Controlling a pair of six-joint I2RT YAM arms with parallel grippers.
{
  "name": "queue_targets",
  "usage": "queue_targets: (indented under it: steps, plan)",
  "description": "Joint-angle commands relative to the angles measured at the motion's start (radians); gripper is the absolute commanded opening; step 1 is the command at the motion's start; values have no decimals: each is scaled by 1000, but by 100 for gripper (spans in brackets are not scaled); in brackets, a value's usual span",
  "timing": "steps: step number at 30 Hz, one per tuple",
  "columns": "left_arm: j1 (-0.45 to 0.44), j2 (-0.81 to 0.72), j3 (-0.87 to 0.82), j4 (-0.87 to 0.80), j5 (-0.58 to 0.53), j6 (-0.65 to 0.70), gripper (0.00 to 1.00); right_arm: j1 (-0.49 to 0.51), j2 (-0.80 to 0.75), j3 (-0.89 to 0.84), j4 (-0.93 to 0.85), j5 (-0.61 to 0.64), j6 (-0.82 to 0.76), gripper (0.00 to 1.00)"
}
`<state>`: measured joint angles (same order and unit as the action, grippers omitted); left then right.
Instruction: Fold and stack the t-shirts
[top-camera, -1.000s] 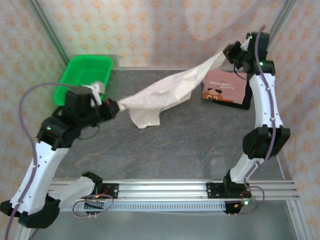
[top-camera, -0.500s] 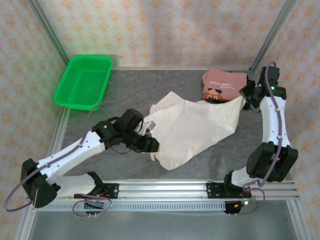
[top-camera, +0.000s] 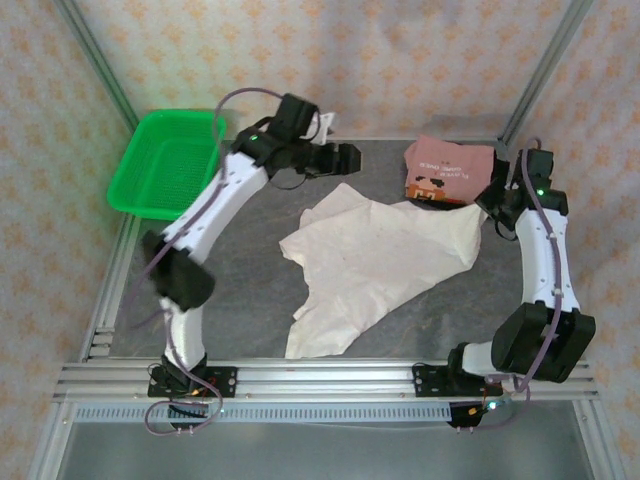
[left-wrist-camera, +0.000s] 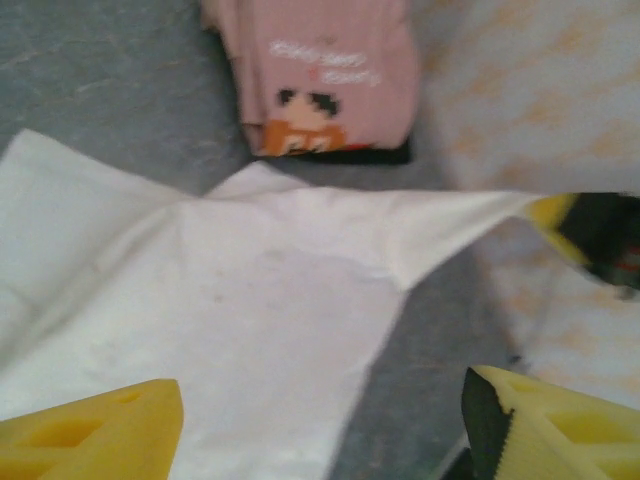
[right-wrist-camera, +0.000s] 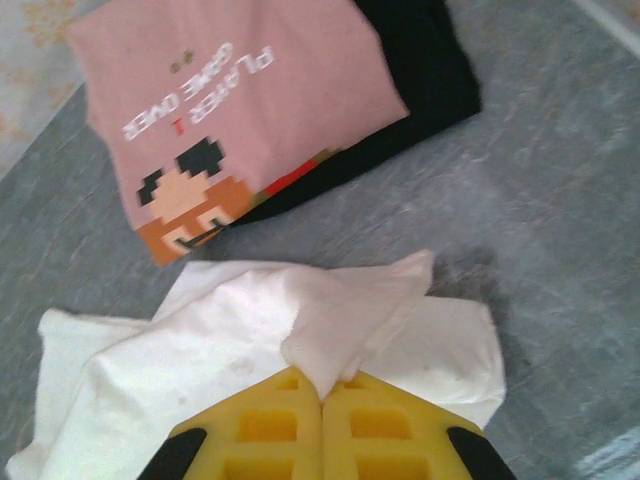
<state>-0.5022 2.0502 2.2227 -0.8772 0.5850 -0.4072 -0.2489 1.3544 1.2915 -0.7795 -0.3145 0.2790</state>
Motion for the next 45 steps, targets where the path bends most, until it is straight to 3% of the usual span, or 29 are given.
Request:
queue_targets:
  steps: [1, 7, 17, 27, 33, 41, 45]
  plan:
    - [15, 237, 187, -249, -115, 178, 67, 43, -41, -17, 18, -76, -29, 0]
    - [22, 425, 262, -183, -260, 150, 62, 105, -73, -52, 5, -128, -6, 0]
    - [22, 510, 271, -47, -465, 66, 62, 171, -130, -117, -3, -164, 34, 0]
    - [22, 626, 392, 10, -504, 35, 66, 176, -165, -181, -7, -194, 61, 0]
    - [16, 672, 399, 88, -472, -17, 66, 191, -211, -209, -12, -212, 69, 0]
    - [-43, 718, 418, 76, -592, 31, 65, 193, -233, -233, -11, -236, 72, 0]
    - [-67, 746, 417, 3, -669, 34, 56, 192, -239, -227, -20, -243, 63, 0]
